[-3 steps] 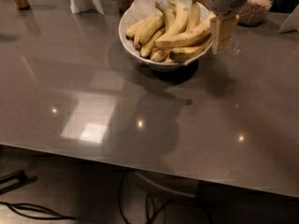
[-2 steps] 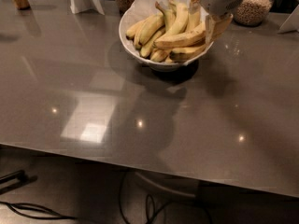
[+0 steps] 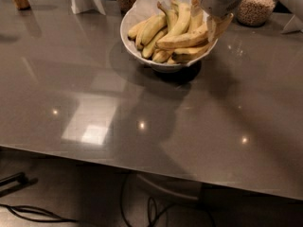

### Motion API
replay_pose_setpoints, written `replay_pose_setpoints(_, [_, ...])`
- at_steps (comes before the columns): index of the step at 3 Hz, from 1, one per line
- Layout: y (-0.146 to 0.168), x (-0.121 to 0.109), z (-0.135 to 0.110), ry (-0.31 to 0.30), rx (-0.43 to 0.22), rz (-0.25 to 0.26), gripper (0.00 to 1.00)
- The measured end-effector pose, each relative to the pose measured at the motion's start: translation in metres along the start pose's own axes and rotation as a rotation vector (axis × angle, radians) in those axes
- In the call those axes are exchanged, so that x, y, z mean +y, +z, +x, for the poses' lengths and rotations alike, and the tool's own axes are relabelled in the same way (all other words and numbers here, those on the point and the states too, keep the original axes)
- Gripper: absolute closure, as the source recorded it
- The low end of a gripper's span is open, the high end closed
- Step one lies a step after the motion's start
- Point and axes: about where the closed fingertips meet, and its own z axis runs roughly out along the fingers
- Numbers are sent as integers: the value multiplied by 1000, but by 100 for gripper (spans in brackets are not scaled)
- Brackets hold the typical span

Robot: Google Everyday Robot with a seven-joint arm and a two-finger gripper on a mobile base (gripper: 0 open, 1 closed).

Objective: Pick banana from white bowl

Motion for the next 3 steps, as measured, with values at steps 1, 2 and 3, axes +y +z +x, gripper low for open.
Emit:
replay_pose_setpoints(1, [8, -6, 5, -21, 9, -4, 40])
replay_pose_setpoints(2, [17, -12, 12, -34, 16, -13, 42])
replay_pose_setpoints(3, [31, -14, 17, -41, 16, -38, 44])
